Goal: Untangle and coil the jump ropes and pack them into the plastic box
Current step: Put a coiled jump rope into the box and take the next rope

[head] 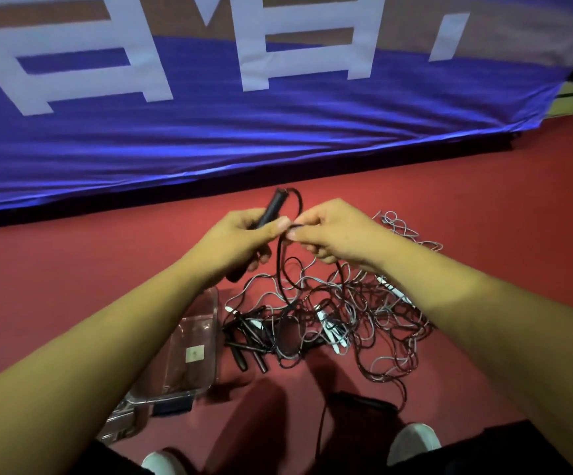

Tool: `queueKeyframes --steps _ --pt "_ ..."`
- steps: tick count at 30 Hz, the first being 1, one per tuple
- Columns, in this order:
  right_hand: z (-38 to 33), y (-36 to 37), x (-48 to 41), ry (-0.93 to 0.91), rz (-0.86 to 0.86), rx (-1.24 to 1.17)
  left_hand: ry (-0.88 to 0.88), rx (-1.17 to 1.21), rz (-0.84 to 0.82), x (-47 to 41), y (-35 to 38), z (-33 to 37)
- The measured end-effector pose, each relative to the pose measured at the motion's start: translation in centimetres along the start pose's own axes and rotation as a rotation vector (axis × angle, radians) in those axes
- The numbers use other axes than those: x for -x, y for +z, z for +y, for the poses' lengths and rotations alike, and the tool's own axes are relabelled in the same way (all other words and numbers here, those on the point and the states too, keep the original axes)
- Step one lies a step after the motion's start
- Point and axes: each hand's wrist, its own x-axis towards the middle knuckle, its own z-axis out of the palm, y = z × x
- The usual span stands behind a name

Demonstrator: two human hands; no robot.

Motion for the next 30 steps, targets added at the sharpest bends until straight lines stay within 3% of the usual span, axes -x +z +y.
queueKeyframes --steps 1,3,5,8,9,11,13,15,17,19,21,23,26,30 --pt "-0.2 -0.2 -0.1 -0.008 0.030 -0.036 -0.011 0.020 -0.061 0.1 0.3 -0.1" --pt "-0.2 -0.7 -0.2 -0.021 0.052 -0.044 -0.019 0.096 -0.016 -0.3 0.3 -0.7" --pt "0.8 -1.8 0.2 0.012 0.014 0.139 -0.027 0.297 0.190 -1.2 -0.7 -0.8" --pt "4.6 -4.1 1.2 0.216 -0.162 0.453 -0.005 0.532 0.477 -1.9 -4.0 -0.7" --pt "6.1 -4.9 1.6 0.297 -0.195 0.468 -0.009 0.501 0.559 -2.0 -5.3 -1.2" --pt "8.1 -5.9 2.3 0.369 -0.181 0.452 -0.058 0.194 0.669 -1.8 -7.5 -2.8" --pt "8.1 -6.0 2.1 0.310 -0.090 0.413 -0.125 -0.237 0.658 -1.2 -8.3 -4.2" --pt "6.2 -4.3 1.5 0.165 -0.046 0.370 -0.110 -0.380 0.603 -1.0 -7.5 -4.2" --pt "3.3 -1.9 1.1 0.038 -0.051 0.386 -0.042 -0.226 0.479 -1.3 -5.5 -3.3" --pt "1.2 0.3 1.2 -0.096 -0.077 0.450 -0.004 0.032 0.252 -1.3 -3.2 -2.3" --pt "0.0 1.0 1.4 -0.189 -0.013 0.474 0.003 0.136 0.013 -1.0 -1.4 -1.7" --pt "-0.5 0.7 1.2 -0.208 0.096 0.406 0.014 0.188 -0.118 -0.8 -0.4 -1.4" --pt "-0.3 -0.8 0.9 -0.145 0.132 0.219 0.017 0.285 0.010 -1.3 -0.2 -0.6" --pt "2.5 -3.6 0.8 0.012 0.039 0.169 0.106 0.543 0.251 -2.3 -2.0 0.6"
